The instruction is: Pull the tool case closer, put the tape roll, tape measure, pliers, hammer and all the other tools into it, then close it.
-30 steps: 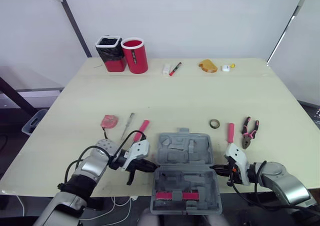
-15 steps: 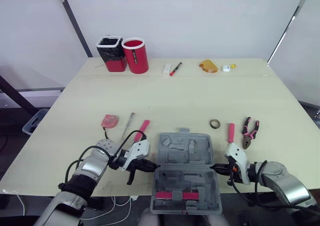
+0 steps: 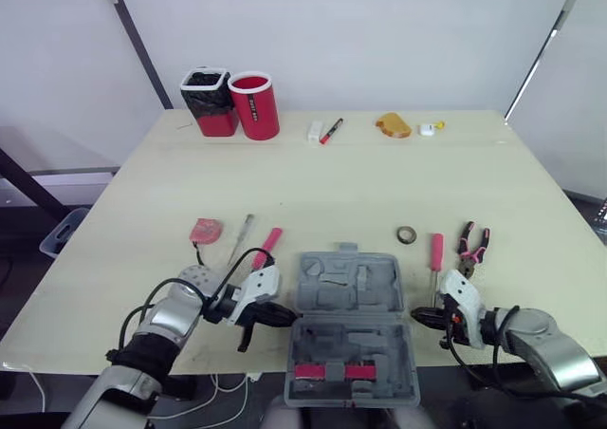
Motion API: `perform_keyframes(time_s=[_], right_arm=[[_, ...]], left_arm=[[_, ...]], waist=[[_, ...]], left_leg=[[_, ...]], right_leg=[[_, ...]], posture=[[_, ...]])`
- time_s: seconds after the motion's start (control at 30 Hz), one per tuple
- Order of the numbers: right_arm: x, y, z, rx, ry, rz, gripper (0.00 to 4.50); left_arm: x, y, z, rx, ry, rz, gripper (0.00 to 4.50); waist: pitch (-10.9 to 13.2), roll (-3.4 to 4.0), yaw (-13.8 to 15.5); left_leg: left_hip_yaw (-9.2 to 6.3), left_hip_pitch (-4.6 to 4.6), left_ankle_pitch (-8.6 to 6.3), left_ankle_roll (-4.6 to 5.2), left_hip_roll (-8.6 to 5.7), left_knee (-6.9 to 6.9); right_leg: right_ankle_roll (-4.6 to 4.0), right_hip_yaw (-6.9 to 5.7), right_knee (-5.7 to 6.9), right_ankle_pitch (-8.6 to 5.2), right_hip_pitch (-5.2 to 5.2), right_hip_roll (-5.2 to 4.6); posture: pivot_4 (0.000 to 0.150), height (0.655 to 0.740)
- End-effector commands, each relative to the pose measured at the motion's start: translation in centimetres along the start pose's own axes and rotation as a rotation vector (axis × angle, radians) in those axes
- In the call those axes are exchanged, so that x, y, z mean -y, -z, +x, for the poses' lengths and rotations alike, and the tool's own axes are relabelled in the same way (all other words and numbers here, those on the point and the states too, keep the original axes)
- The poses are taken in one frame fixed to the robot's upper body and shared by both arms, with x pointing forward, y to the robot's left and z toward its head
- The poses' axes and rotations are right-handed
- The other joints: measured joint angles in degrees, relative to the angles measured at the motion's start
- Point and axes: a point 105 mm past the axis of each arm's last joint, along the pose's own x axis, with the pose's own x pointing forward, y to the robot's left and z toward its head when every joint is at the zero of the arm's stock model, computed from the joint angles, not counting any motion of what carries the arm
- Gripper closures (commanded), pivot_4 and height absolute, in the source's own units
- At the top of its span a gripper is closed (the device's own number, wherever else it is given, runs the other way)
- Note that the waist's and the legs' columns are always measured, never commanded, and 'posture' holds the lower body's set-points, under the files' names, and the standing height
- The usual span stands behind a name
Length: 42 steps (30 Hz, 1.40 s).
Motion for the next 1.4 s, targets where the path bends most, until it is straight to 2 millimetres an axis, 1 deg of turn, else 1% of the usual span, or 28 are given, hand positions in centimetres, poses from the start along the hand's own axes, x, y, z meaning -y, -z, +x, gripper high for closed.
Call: perform_keyframes(time_s=[0.03, 0.17, 0.23, 0.33, 0.4, 0.5, 0.53, 0.57, 0.6, 0.63, 0.67, 0.7, 0.73, 0.77, 0.87, 0.9, 0.93, 0.97, 1.07, 1.2, 1.3, 1.4], right_arm=[[0.9, -1.9, -1.8, 0.112, 0.09, -0.065, 4.5], [1.1, -2.4, -3.1, 0.189, 0.168, -0.096, 4.5], [1.5, -2.7, -4.5, 0.271, 0.245, -0.087, 4.5], [2.0, -2.2, -7.0, 0.335, 0.353, -0.073, 4.5], [1.8, -1.8, -8.1, 0.363, 0.376, -0.048, 4.5], [1.9, -1.1, -9.9, 0.399, 0.431, -0.012, 4.5], [1.8, -0.6, -10.6, 0.401, 0.445, -0.006, 4.5], [1.6, 0.1, -11.3, 0.396, 0.455, 0.001, 4.01], [1.5, 0.8, -12.0, 0.382, 0.473, -0.001, 3.62], [1.4, 1.3, -12.6, 0.377, 0.486, 0.001, 3.16], [1.3, 1.6, -13.1, 0.382, 0.495, 0.01, 3.02], [1.1, 1.9, -13.7, 0.387, 0.509, 0.014, 2.41], [1.0, 2.2, -14.2, 0.386, 0.52, 0.012, 2.05], [0.7, 2.7, -14.7, 0.381, 0.521, 0.012, 1.64], [0.1, 3.8, -15.8, 0.361, 0.539, 0.014, 0.28], [-0.2, 4.3, -16.4, 0.35, 0.551, 0.025, 0.03], [-0.4, 4.9, -17.1, 0.337, 0.571, 0.034, 0.0], [-0.6, 5.3, -17.8, 0.329, 0.589, 0.042, 0.0], [-1.4, 6.7, -19.3, 0.298, 0.62, 0.071, 0.0], [-2.0, 7.6, -20.0, 0.286, 0.62, 0.092, 0.0], [-1.9, 7.7, -20.0, 0.29, 0.615, 0.104, 0.0], [-1.5, 6.5, -19.3, 0.309, 0.576, 0.082, 0.0]], left_arm=[[-0.7, -0.1, -2.5, 0.059, -0.1, -0.03, 4.43], [-0.7, -1.0, -4.1, 0.143, -0.164, -0.018, 4.43], [-1.4, -1.4, -5.8, 0.218, -0.27, -0.026, 4.43], [-2.0, -1.3, -8.4, 0.326, -0.4, -0.088, 4.43], [-2.2, -0.8, -9.6, 0.35, -0.474, -0.102, 4.43], [-1.9, 0.9, -11.6, 0.347, -0.571, -0.146, 4.43], [-1.9, 1.5, -12.5, 0.357, -0.623, -0.17, 4.43], [-1.9, 2.3, -13.6, 0.361, -0.683, -0.193, 4.5], [-1.7, 3.1, -14.5, 0.358, -0.733, -0.212, 4.08], [-1.4, 3.7, -15.1, 0.351, -0.766, -0.229, 3.94], [-1.1, 4.4, -15.6, 0.347, -0.797, -0.246, 3.84], [-0.7, 5.1, -16.1, 0.342, -0.827, -0.267, 3.27], [-0.3, 5.8, -16.4, 0.336, -0.846, -0.286, 2.94], [0.2, 6.5, -16.7, 0.327, -0.865, -0.305, 2.48], [1.4, 8.0, -17.4, 0.319, -0.907, -0.351, 1.22], [2.0, 8.6, -17.7, 0.312, -0.922, -0.368, 0.84], [2.7, 9.3, -18.0, 0.308, -0.935, -0.387, 0.29], [3.3, 9.8, -18.3, 0.303, -0.948, -0.402, 0.04], [4.8, 11.1, -19.0, 0.283, -0.98, -0.439, 0.04], [5.9, 11.8, -19.0, 0.277, -0.981, -0.458, 0.04], [5.7, 11.5, -18.8, 0.285, -0.971, -0.447, 0.04], [4.7, 10.3, -18.6, 0.302, -0.949, -0.4, 0.04]], waist=[[0.02, -0.01, 0.01], [0.04, -0.03, 0.25], [0.04, -0.03, 0.42], [0.05, -0.03, 0.63], [0.06, -0.03, 0.59], [0.06, -0.02, 0.34], [0.06, -0.02, 0.17], [0.06, -0.02, 0.14], [0.07, -0.04, 0.16], [0.07, -0.05, 0.14], [0.07, -0.05, 0.16], [0.07, -0.05, 0.18], [0.07, -0.06, 0.19], [0.07, -0.05, 0.18], [0.07, -0.06, 0.26], [0.06, -0.08, 0.28], [0.06, -0.08, 0.33], [0.06, -0.08, 0.33], [0.04, -0.1, 0.33], [-0.07, -0.27, 0.27], [-0.14, -0.34, 0.38], [-0.14, -0.34, 0.38]], left_leg=[[0.0, -0.01, 0.0, 0.0, 0.01, -0.01], [-0.01, -0.07, 0.0, 0.0, 0.02, -0.01], [0.01, -0.08, 0.0, 0.0, 0.02, 0.0], [0.01, -0.11, 0.0, 0.0, 0.02, 0.0], [0.03, -0.1, 0.0, -0.01, 0.01, -0.01], [0.06, -0.04, 0.0, -0.01, 0.01, -0.01], [0.06, -0.02, 0.0, -0.01, 0.02, -0.02], [0.05, -0.02, 0.0, -0.01, 0.02, -0.04], [0.05, -0.02, 0.0, -0.01, 0.02, -0.05], [0.04, -0.02, 0.0, -0.01, 0.02, -0.06], [0.05, -0.02, -0.01, -0.01, 0.02, -0.06], [0.06, -0.02, -0.01, -0.01, 0.02, -0.06], [0.08, -0.02, -0.01, -0.01, 0.03, -0.06], [0.09, -0.02, -0.01, -0.01, 0.02, -0.06], [0.17, 0.02, -0.01, -0.02, 0.02, -0.07], [0.17, 0.02, -0.01, -0.02, 0.02, -0.08], [0.17, 0.02, -0.02, -0.02, 0.02, -0.08], [0.17, 0.02, -0.02, -0.03, 0.02, -0.08], [0.2, 0.04, -0.02, -0.03, 0.02, -0.14], [0.19, 0.08, -0.03, -0.06, 0.12, -0.16], [-0.01, 0.09, -0.09, -0.15, 0.13, -0.16], [0.0, 0.08, -0.08, -0.13, 0.12, -0.17]], right_leg=[[0.0, 0.0, 0.0, 0.0, -0.02, 0.01], [0.0, -0.01, -0.02, 0.0, -0.04, 0.01], [0.01, -0.02, -0.05, 0.0, -0.03, -0.03], [0.01, -0.05, -0.05, -0.01, -0.03, -0.05], [0.01, -0.04, -0.05, -0.01, -0.03, -0.08], [0.01, -0.02, -0.04, -0.01, -0.02, -0.08], [-0.01, -0.02, -0.03, -0.01, -0.02, -0.08], [-0.01, -0.02, -0.03, -0.02, -0.02, -0.07], [-0.02, -0.02, -0.04, -0.02, -0.02, -0.07], [-0.05, -0.03, -0.05, -0.04, -0.02, -0.07], [-0.07, -0.03, -0.05, -0.06, -0.02, -0.08], [-0.13, -0.03, -0.06, -0.1, -0.02, -0.1], [-0.15, -0.03, -0.06, -0.11, -0.02, -0.13], [-0.16, -0.03, -0.08, -0.12, -0.02, -0.15], [-0.13, -0.04, -0.08, -0.17, -0.02, -0.26], [-0.11, -0.05, -0.08, -0.19, -0.02, -0.28], [-0.08, -0.06, -0.08, -0.2, -0.02, -0.29], [-0.08, -0.07, -0.08, -0.21, -0.02, -0.34], [-0.08, -0.11, -0.1, -0.21, -0.03, -0.47], [-0.01, -0.15, -0.1, -0.29, -0.1, -0.71], [-0.02, -0.15, -0.1, -0.28, -0.11, -0.94], [-0.11, -0.14, -0.11, -0.23, -0.12, -0.94]], posture=[[0.15, 0.74], [0.15, 0.74], [0.15, 0.74], [0.15, 0.74], [0.15, 0.74], [0.15, 0.74], [0.15, 0.74], [0.15, 0.74], [0.15, 0.74], [0.15, 0.74], [0.15, 0.74], [0.15, 0.74], [0.15, 0.74], [0.15, 0.74], [0.15, 0.74], [0.15, 0.74], [0.15, 0.74], [0.15, 0.74], [0.15, 0.74], [0.15, 0.74], [0.15, 0.74], [0.15, 0.74]])
